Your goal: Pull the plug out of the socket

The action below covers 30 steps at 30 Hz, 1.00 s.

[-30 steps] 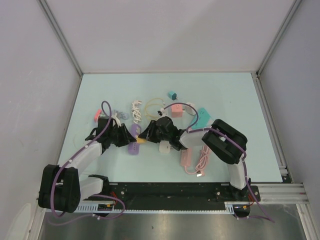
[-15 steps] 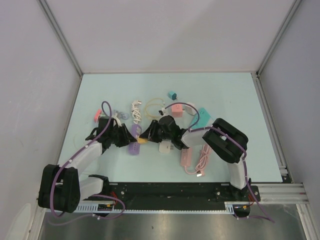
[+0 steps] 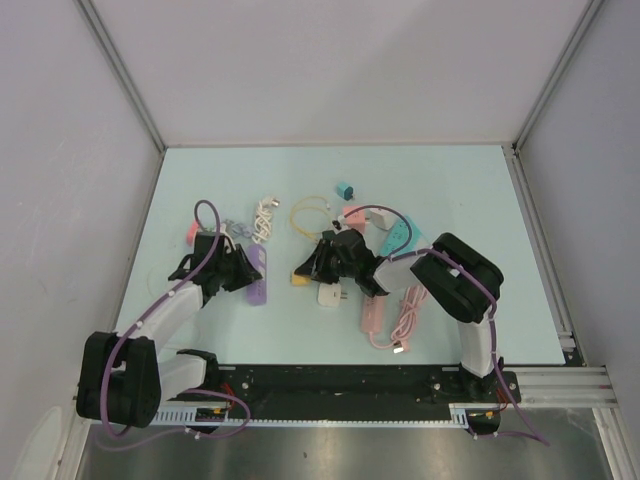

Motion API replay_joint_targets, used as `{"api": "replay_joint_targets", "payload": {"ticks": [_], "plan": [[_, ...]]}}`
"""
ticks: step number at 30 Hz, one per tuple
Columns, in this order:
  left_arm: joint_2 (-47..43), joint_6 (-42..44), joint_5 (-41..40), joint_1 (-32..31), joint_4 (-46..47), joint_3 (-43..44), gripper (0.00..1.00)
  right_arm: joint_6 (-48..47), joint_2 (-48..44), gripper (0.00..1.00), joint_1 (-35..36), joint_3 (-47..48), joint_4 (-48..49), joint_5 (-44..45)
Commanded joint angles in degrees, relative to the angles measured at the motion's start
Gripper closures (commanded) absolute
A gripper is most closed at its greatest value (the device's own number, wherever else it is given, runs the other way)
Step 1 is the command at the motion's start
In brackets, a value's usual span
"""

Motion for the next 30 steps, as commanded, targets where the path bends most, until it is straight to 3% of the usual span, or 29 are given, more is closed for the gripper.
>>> {"api": "replay_joint_targets", "payload": {"ticks": [1,2,6,12,16,18,22,25,30], "plan": [[-1.1,0.0,-4.9,0.9,-1.8,0.8,1.0,-2.2,-1.3,0.85,0.3,-0.7,-1.9,1.5],[-1.2,0.2,-4.6,0.9,-1.5,0.9,1.0,-2.5,-1.7,0.83,0.3,-0.7,-2.2,1.7],[-1.7,1.5,-1.7,0.8,0.0,0.6,1.0,-3.9,-3.8,0.58,0.6,-0.6,-5.1,3.6],[-0.6,2.2,4.7,0.5,2.8,0.9,0.74,-6.4,-8.1,0.35,1.1,-0.7,-8.4,5.9],[-2.0,2.4,8.3,0.5,4.6,0.5,0.44,-7.6,-10.7,0.27,1.4,-0.7,-9.5,4.6],[-4.3,4.0,7.4,0.5,3.4,1.1,0.38,-9.0,-12.8,0.2,1.9,-0.6,-10.4,4.7],[-9.9,8.4,2.4,0.5,0.8,2.9,0.23,-11.1,-16.6,0.15,2.7,-0.7,-13.3,6.4],[-14.6,10.3,-4.8,0.5,-0.8,4.2,0.2,-12.9,-19.6,0.01,3.8,-0.7,-15.1,7.4],[-18.3,12.8,-14.8,0.5,0.4,7.6,0.19,-14.2,-24.8,0.0,5.6,-0.7,-17.0,9.6]]}}
